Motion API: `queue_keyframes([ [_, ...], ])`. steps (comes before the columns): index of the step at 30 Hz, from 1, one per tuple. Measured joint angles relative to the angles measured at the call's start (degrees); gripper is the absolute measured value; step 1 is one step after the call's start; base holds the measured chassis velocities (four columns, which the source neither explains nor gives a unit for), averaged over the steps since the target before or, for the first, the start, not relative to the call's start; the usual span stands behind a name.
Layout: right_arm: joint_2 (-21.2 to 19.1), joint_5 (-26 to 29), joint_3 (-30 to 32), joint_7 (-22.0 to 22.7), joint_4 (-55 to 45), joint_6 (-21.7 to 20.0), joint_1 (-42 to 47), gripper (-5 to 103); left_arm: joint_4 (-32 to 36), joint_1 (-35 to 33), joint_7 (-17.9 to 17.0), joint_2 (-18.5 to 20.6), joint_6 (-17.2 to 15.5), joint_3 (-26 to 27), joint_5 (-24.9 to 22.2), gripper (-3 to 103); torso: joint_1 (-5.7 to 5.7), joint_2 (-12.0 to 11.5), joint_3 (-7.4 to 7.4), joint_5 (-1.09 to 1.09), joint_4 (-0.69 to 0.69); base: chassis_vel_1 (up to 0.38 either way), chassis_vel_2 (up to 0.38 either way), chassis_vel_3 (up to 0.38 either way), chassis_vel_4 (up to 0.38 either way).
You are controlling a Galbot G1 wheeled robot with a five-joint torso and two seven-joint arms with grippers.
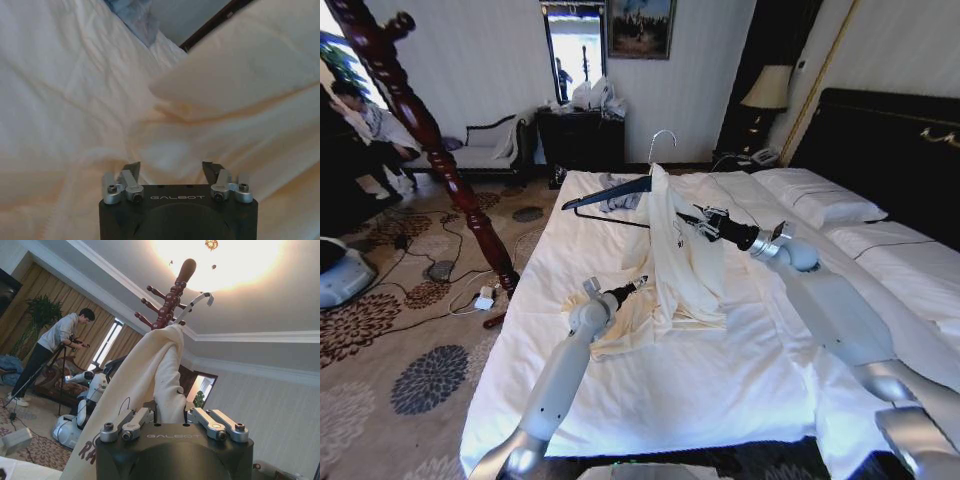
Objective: Pick up the clothes from the bed and hang them on the clothes hanger.
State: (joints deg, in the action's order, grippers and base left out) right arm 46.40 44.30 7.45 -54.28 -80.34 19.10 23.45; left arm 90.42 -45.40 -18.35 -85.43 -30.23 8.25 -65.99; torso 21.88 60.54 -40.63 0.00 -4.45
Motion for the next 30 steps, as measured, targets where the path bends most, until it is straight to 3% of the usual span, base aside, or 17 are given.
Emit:
queue_keyframes([
  [3,0.1,0.1,-0.1,0.0,0.0,0.0,-0.2,23,-0.6,-0.1,0.0,-0.6,0.2,-0.5,-0.2,62,0.00,0.0,0.00,0.00,-0.01,0.000,0.000,0.000,0.000],
  [7,0.1,0.3,-0.2,0.0,0.1,-0.1,-0.7,23,-0.7,-1.0,0.0,-1.1,0.2,-0.8,-0.5,66,-0.01,0.0,0.00,0.00,-0.01,0.000,0.000,0.000,0.000],
  [14,-0.1,0.6,0.0,0.0,0.2,-0.1,-0.7,23,-0.8,-2.1,0.3,-1.3,0.4,-0.8,-0.5,94,-0.01,0.0,0.00,0.00,-0.01,0.000,0.000,0.000,0.000],
  [16,-0.1,0.7,0.0,0.0,0.2,-0.1,-0.6,23,-0.8,-2.2,0.5,-1.6,0.4,-0.8,-0.5,96,-0.01,0.0,0.00,0.00,0.00,0.000,0.000,0.000,0.000],
  [22,0.0,0.7,0.0,0.1,0.5,-0.1,-0.6,23,1.9,-4.0,0.5,-1.9,0.4,0.0,-0.4,97,0.00,0.0,0.00,0.00,-0.02,0.000,0.000,0.000,0.000],
  [26,-0.2,1.3,0.2,0.2,0.5,-0.1,-0.6,23,8.4,-8.2,0.5,0.5,0.4,0.6,-2.4,97,-0.01,0.0,0.00,0.00,0.00,0.000,0.000,0.000,0.000],
  [30,-0.3,1.5,0.2,0.1,0.7,-0.1,-0.9,23,10.0,-10.6,1.2,2.1,0.8,0.0,-2.7,96,-0.01,0.0,0.01,-0.01,0.00,0.000,0.000,0.000,0.000],
])
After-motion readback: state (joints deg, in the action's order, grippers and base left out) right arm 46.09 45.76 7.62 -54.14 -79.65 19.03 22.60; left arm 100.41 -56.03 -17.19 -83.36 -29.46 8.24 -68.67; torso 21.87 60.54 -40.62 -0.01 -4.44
